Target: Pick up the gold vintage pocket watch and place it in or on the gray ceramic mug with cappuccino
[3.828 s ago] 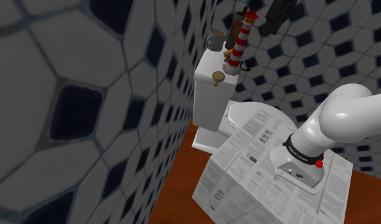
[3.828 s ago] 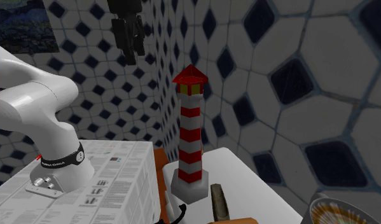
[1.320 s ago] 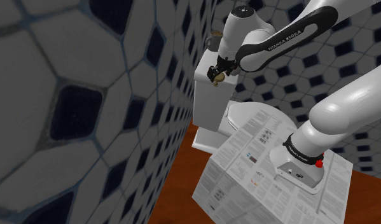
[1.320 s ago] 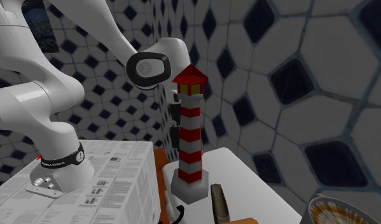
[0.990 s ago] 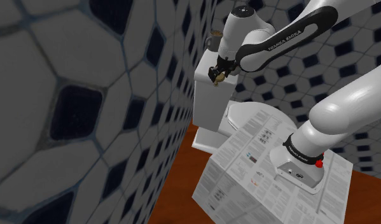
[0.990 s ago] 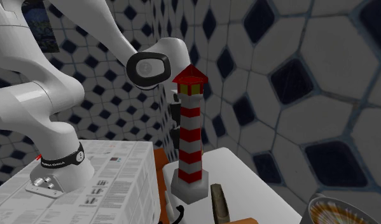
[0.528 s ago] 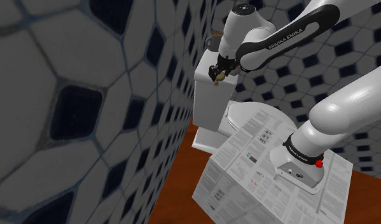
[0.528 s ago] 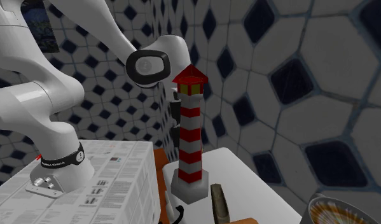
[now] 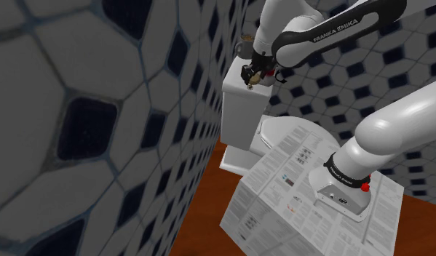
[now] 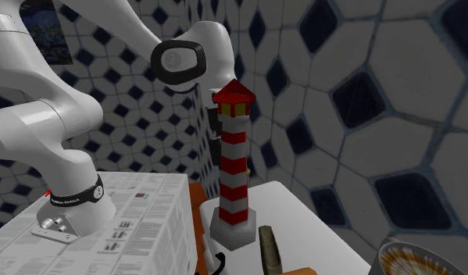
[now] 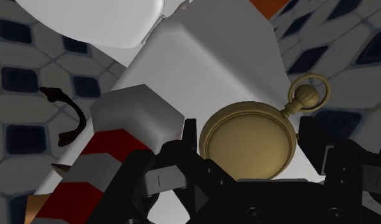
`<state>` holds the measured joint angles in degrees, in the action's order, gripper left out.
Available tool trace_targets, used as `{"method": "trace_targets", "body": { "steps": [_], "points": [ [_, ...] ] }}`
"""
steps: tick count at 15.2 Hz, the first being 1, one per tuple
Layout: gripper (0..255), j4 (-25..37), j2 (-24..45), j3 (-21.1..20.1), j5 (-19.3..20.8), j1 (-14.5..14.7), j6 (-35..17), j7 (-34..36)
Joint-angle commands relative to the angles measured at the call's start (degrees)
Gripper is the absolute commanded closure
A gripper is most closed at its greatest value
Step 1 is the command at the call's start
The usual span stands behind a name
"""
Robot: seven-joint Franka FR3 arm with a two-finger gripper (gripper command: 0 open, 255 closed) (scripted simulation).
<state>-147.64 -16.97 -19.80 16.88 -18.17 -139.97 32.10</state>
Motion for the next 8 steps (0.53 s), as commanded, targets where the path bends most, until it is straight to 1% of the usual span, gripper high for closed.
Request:
{"method": "trace_targets", "body": {
  "steps": [1, 8],
  "points": [
    [255, 0.73, -0.93, 0.31, -0.89, 0.38, 1.56, -0.95],
    [255, 3.55, -4.12, 1.37, -3.38, 1.49, 7.17, -3.92]
  ]
}}
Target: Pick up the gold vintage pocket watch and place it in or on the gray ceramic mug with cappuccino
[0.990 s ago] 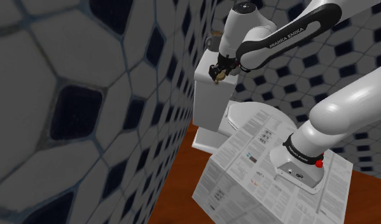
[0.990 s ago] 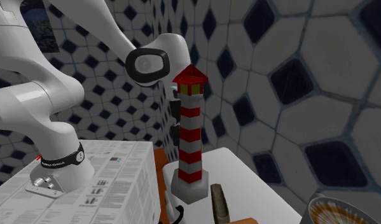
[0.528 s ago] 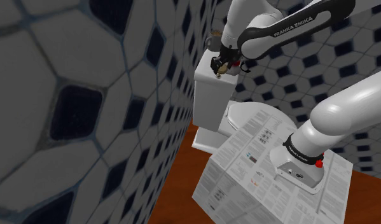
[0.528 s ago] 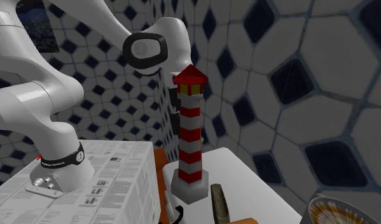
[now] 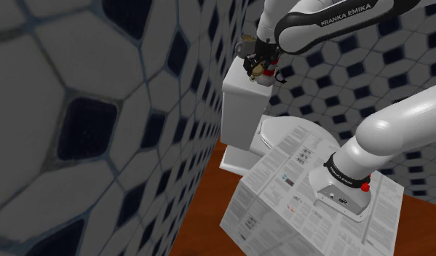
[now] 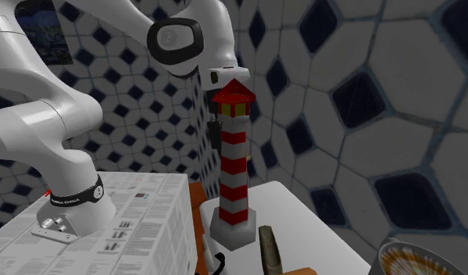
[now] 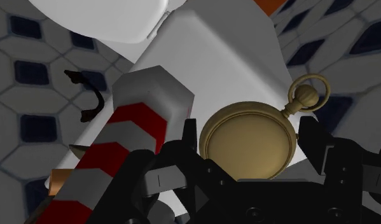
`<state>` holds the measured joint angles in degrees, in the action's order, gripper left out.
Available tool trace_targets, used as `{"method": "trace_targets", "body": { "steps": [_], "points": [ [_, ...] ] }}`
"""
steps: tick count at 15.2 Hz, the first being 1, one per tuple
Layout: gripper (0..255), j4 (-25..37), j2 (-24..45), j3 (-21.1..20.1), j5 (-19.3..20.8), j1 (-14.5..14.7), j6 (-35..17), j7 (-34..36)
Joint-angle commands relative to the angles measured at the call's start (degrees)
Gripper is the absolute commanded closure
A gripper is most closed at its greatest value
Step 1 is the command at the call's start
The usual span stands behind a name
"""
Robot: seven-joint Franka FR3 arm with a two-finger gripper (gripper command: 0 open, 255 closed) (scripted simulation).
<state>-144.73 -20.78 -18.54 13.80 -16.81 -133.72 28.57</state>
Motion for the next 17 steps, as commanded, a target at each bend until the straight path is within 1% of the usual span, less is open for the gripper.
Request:
{"method": "trace_targets", "body": {
  "steps": [1, 17],
  "points": [
    [255, 1.09, -0.70, 0.25, -0.58, 0.25, 1.72, -0.75],
    [255, 10.00, -4.81, 1.84, -3.32, 1.27, 14.19, -5.31]
  ]
}}
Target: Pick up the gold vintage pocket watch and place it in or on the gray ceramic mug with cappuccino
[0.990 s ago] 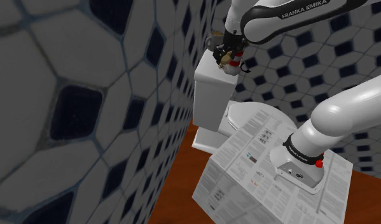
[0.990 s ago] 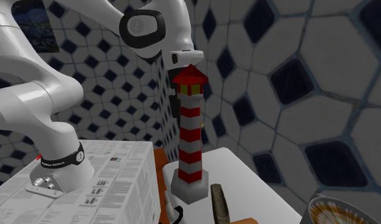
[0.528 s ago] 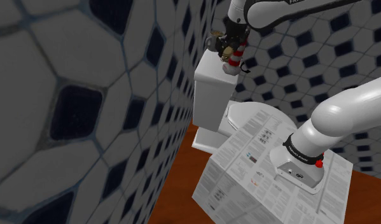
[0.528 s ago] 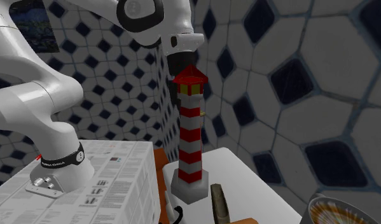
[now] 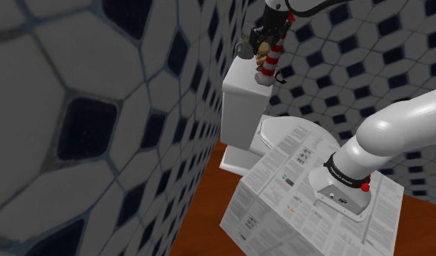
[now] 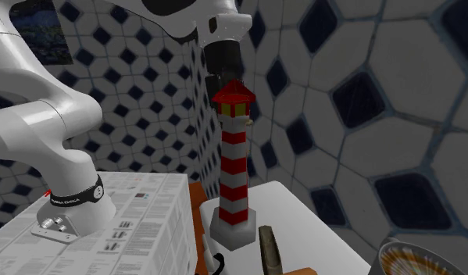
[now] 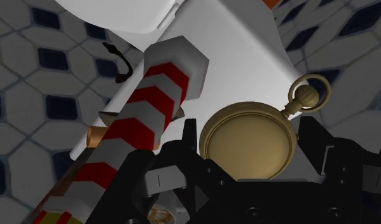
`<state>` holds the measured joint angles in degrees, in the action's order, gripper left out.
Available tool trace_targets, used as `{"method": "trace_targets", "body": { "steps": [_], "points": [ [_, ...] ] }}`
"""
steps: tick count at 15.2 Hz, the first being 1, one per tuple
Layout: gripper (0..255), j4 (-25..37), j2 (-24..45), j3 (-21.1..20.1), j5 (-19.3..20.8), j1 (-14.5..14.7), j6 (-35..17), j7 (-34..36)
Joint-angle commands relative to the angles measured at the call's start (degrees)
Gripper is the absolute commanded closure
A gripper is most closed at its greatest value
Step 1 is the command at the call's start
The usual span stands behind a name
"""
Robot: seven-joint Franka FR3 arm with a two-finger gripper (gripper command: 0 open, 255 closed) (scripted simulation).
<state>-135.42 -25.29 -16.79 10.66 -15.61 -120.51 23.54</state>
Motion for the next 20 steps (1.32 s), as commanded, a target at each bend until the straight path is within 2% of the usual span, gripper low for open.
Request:
{"method": "trace_targets", "body": {
  "steps": [1, 11, 20],
  "points": [
    [255, 1.24, -0.41, 0.15, -0.26, 0.09, 1.62, -0.47],
    [255, 17.18, 16.96, 4.45, 4.37, -5.30, -0.98, -6.83],
    [255, 37.84, 34.24, 7.16, 6.24, -8.08, 1.42, -12.66]
  ]
}}
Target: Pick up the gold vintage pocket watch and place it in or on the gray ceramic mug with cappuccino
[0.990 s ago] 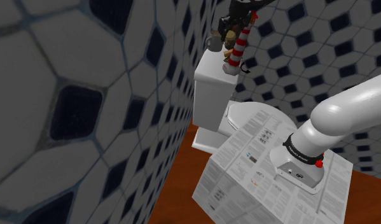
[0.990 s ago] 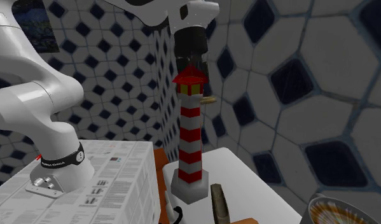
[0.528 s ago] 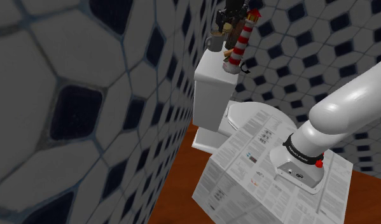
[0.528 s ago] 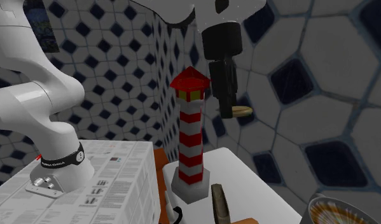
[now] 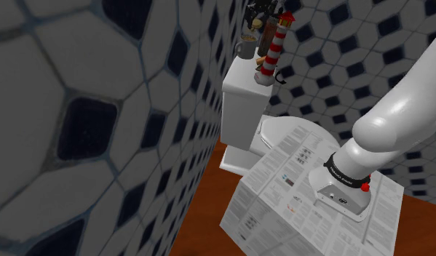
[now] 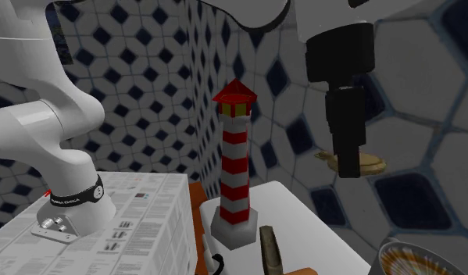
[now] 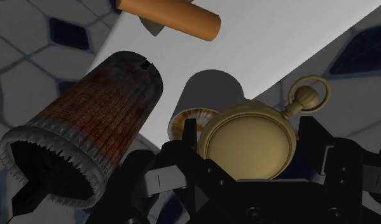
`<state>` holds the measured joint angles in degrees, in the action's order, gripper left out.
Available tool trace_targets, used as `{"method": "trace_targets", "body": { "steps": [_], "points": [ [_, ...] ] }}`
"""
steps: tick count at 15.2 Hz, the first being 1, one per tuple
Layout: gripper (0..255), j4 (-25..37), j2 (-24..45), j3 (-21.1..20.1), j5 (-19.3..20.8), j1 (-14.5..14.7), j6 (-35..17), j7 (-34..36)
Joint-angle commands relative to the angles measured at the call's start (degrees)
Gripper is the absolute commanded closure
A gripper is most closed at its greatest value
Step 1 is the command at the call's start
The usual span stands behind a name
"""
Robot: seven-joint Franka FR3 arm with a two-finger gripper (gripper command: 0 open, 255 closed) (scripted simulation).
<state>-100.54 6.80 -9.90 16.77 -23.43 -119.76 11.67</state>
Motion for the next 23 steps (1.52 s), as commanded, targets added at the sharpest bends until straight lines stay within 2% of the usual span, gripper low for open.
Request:
{"method": "trace_targets", "body": {
  "steps": [1, 5, 8, 23],
  "points": [
    [255, 5.76, 4.24, 0.51, 0.22, -0.47, 1.26, -1.48],
    [255, 18.53, 13.29, 1.37, 0.44, -1.12, 4.50, -4.39],
    [255, 30.66, 21.27, 1.95, 0.48, -1.30, 8.24, -6.82],
    [255, 20.10, 21.73, 2.45, 1.78, -1.75, -2.51, -4.03]
  ]
}}
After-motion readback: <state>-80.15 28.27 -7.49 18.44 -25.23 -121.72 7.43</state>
